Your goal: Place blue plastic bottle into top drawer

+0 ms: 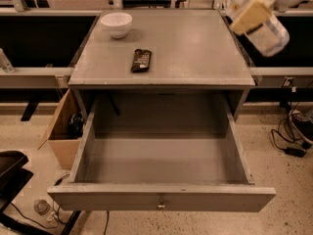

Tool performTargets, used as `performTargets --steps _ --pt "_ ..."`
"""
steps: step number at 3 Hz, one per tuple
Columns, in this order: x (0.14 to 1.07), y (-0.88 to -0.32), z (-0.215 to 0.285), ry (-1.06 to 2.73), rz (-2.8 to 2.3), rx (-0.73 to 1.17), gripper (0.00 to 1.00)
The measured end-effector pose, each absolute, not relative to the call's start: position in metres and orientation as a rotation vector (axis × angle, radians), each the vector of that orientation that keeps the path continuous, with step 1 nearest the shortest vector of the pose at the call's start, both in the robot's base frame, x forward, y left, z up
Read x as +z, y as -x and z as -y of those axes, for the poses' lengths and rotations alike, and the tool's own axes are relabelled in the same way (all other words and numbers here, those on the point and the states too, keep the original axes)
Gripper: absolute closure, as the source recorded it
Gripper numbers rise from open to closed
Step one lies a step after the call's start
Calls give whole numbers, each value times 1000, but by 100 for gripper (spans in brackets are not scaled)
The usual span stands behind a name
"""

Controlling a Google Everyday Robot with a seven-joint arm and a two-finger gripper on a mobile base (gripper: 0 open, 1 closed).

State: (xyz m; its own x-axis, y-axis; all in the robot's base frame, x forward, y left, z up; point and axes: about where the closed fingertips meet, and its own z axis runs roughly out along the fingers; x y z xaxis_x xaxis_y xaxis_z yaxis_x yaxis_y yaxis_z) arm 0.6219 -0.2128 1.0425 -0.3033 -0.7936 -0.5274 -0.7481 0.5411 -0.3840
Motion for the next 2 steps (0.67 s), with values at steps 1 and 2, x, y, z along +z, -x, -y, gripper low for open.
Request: performTargets --steps 1,2 --pt "1000 -593 215 1337 -2076 -90 100" --pt "964 -588 216 1361 -2111 -72 100"
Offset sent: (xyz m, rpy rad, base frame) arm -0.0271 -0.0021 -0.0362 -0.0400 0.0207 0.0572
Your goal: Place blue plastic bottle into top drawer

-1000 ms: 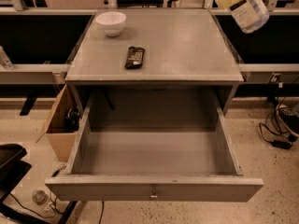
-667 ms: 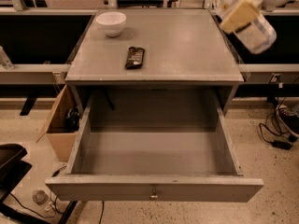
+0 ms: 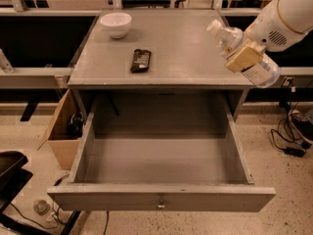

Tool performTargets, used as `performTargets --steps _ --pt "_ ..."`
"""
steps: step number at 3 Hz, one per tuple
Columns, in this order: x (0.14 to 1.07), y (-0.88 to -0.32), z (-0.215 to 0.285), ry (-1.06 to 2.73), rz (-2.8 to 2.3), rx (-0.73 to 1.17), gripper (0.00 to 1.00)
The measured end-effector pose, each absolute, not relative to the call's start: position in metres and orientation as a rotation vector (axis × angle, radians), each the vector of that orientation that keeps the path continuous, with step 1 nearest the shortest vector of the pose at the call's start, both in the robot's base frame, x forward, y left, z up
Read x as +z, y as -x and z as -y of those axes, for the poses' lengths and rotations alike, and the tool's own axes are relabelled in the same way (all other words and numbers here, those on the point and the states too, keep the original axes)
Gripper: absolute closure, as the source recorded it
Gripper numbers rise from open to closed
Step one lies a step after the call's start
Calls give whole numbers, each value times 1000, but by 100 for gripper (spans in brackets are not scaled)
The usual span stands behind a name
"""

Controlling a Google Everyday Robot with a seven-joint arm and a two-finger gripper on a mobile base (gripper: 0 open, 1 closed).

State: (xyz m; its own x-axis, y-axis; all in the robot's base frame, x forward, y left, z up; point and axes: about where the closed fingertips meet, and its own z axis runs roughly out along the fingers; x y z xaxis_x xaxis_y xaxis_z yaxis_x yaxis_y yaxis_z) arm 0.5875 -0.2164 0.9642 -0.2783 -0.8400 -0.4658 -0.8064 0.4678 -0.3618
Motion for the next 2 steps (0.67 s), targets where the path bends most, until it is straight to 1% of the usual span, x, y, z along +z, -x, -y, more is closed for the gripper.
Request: performTargets --steps 1,2 --pt "962 -587 214 1368 -2112 -70 100" --pt "940 -589 189 1426 -2108 -67 100"
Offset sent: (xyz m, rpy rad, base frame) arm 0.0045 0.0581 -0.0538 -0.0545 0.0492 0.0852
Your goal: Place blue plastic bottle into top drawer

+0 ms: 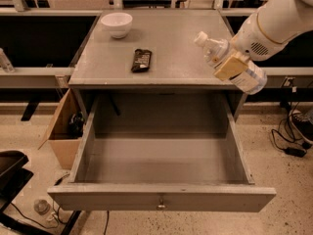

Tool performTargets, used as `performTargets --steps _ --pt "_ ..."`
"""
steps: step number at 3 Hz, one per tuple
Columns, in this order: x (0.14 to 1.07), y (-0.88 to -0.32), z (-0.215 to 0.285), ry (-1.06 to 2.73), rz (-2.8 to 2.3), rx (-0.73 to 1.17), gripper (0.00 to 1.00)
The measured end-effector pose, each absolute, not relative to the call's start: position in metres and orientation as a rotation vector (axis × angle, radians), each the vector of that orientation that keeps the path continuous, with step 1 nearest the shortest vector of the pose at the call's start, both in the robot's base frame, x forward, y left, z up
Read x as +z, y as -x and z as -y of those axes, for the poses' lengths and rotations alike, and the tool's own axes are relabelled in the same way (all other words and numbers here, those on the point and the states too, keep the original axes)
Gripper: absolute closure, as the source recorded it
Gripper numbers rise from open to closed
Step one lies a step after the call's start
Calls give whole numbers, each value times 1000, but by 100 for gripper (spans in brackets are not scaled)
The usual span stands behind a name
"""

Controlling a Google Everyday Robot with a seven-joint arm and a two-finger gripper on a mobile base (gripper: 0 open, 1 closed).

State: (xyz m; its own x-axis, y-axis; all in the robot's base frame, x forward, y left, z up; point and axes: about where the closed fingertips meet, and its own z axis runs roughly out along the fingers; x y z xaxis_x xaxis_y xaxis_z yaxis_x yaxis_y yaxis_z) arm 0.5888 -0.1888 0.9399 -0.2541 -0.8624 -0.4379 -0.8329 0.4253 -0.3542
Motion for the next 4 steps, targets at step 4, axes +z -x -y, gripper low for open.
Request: performTargets --steps 4 --pt "709 -561 6 1887 -2107 -36 100"
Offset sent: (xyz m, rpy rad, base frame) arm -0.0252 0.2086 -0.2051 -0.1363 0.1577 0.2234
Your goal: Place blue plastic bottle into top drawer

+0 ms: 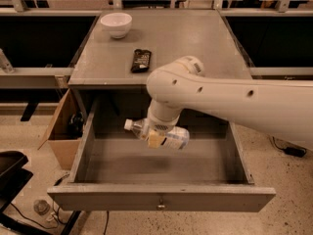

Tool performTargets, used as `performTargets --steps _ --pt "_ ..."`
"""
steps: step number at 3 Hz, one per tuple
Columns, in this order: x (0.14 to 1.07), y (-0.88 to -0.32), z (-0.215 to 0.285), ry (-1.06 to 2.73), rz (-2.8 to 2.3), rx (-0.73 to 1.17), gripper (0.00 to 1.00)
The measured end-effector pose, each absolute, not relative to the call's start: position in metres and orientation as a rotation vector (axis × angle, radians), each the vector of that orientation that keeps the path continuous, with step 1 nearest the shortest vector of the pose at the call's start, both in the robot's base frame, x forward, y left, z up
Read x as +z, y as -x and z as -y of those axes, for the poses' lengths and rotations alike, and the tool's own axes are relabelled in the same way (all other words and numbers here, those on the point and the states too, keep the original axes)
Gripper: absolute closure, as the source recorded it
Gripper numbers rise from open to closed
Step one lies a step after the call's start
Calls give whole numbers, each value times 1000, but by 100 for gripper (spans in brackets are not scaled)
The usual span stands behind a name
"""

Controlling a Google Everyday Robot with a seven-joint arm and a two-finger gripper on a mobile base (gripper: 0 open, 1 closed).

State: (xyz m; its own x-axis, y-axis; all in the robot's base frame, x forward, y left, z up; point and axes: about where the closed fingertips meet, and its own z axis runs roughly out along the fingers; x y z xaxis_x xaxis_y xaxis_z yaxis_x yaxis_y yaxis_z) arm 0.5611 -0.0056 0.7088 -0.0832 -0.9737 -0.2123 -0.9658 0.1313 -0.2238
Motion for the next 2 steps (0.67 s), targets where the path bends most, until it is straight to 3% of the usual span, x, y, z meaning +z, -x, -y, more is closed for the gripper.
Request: performTargets --steps 2 --pt "634 -548 -10 2072 -2118 -82 100"
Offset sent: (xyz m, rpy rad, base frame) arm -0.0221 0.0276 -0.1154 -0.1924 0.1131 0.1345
